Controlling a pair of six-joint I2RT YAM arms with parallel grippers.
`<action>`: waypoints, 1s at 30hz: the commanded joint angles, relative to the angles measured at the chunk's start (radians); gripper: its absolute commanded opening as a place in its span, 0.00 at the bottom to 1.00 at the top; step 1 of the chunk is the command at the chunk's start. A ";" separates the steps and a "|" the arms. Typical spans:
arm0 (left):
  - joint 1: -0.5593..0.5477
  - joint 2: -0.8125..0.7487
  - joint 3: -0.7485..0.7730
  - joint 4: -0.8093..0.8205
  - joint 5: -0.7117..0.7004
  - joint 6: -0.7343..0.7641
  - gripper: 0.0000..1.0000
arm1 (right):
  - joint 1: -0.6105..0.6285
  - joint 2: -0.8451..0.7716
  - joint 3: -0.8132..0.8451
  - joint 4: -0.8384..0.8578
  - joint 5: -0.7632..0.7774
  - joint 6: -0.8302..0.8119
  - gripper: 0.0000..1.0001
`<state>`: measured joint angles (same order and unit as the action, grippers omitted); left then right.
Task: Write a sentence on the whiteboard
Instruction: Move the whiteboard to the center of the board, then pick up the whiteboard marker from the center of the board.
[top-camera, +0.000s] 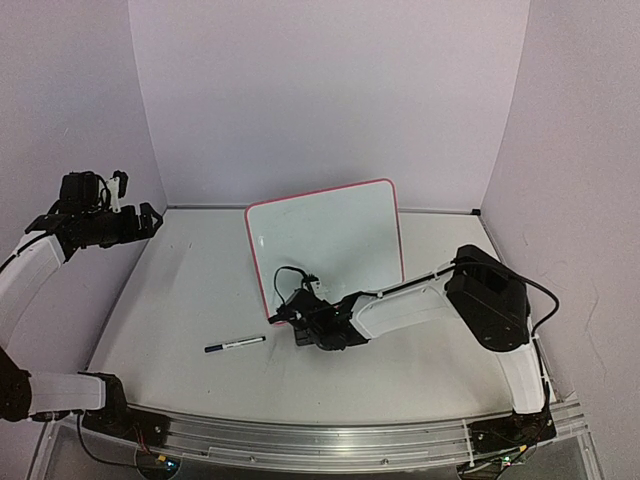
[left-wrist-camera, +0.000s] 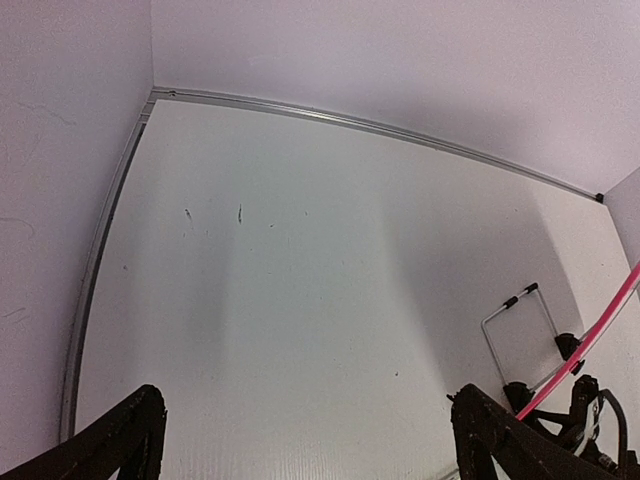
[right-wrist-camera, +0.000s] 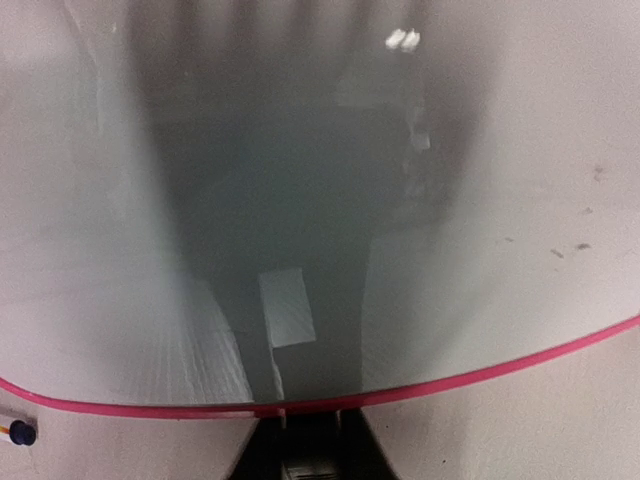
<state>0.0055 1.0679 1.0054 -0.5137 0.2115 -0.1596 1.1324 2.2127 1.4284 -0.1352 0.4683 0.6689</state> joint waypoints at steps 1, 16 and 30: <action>-0.001 -0.006 -0.006 0.036 0.020 -0.015 0.99 | 0.000 -0.067 -0.036 -0.035 -0.048 0.045 0.44; -0.001 -0.049 -0.014 0.048 -0.023 -0.031 0.99 | 0.020 -0.247 -0.010 -0.139 -0.721 -0.572 0.46; -0.001 -0.010 -0.007 0.057 0.091 -0.061 0.99 | 0.020 0.157 0.598 -0.439 -0.806 -0.865 0.43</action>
<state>0.0055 1.0554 0.9920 -0.4950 0.2714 -0.2142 1.1500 2.3112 1.9347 -0.4896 -0.3099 -0.1135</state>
